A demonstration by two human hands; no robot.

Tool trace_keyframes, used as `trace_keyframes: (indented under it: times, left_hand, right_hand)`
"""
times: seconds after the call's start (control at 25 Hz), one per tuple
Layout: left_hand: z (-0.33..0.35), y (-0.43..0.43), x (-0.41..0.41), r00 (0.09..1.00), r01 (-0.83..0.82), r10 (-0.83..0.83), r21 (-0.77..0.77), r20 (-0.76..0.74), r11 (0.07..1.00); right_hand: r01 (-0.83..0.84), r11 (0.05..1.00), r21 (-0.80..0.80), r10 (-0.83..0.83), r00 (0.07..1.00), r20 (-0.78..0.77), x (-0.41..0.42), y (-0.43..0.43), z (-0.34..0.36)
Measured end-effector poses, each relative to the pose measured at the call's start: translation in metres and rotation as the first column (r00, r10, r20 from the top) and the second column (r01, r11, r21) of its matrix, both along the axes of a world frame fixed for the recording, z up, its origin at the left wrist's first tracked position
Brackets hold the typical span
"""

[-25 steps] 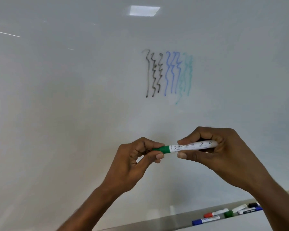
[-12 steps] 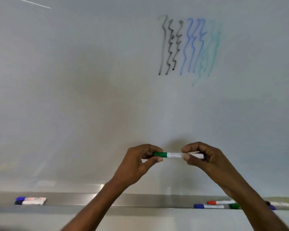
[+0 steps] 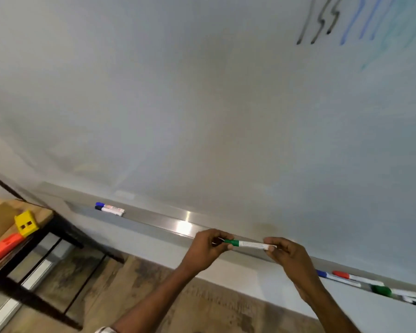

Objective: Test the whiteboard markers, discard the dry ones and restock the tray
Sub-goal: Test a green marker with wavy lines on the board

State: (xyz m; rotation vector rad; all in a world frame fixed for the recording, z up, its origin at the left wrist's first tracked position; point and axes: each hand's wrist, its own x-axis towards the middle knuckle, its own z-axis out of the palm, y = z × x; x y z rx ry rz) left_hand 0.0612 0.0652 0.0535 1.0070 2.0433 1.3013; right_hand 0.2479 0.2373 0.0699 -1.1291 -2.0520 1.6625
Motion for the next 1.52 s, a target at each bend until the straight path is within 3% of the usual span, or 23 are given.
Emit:
trace_keyframes:
  times: [0.32,0.4,0.52,0.6,0.88,1.2,1.52]
  left_hand:
    - [-0.048,-0.085,-0.043,0.976,-0.216,0.215,-0.087,-0.016,0.973]
    - [-0.053,-0.103,-0.066,0.96,-0.281,0.282,-0.087,-0.007,0.956]
    - [-0.058,-0.129,-0.116,0.934,-0.345,0.353,-0.112,0.055,0.932]
    - [-0.062,-0.145,-0.15,0.916,-0.375,0.386,-0.108,0.11,0.921]
    - [-0.071,-0.206,-0.301,0.828,-0.505,0.512,-0.093,0.228,0.858]
    - [-0.092,-0.241,-0.426,0.871,-0.474,0.488,-0.167,0.056,0.865]
    - [-0.121,-0.246,-0.449,0.932,-0.361,0.358,-0.272,-0.064,0.892]
  right_hand:
    - [-0.198,0.98,-0.029,0.2,0.965,0.167,-0.077,-0.054,-0.043]
    - [-0.134,0.971,-0.2,0.16,0.979,0.125,-0.107,-0.067,-0.048]
    - [0.021,0.768,-0.64,-0.005,1.0,0.027,-0.16,-0.089,-0.059]
    - [0.063,0.704,-0.707,-0.047,0.998,0.042,-0.197,-0.104,-0.068]
    - [0.143,0.69,-0.709,-0.123,0.989,0.079,-0.345,-0.179,-0.081]
    - [0.076,0.787,-0.612,-0.026,0.996,0.09,-0.454,-0.254,-0.078]
    - [-0.057,0.928,-0.367,0.127,0.978,0.168,-0.493,-0.273,-0.093]
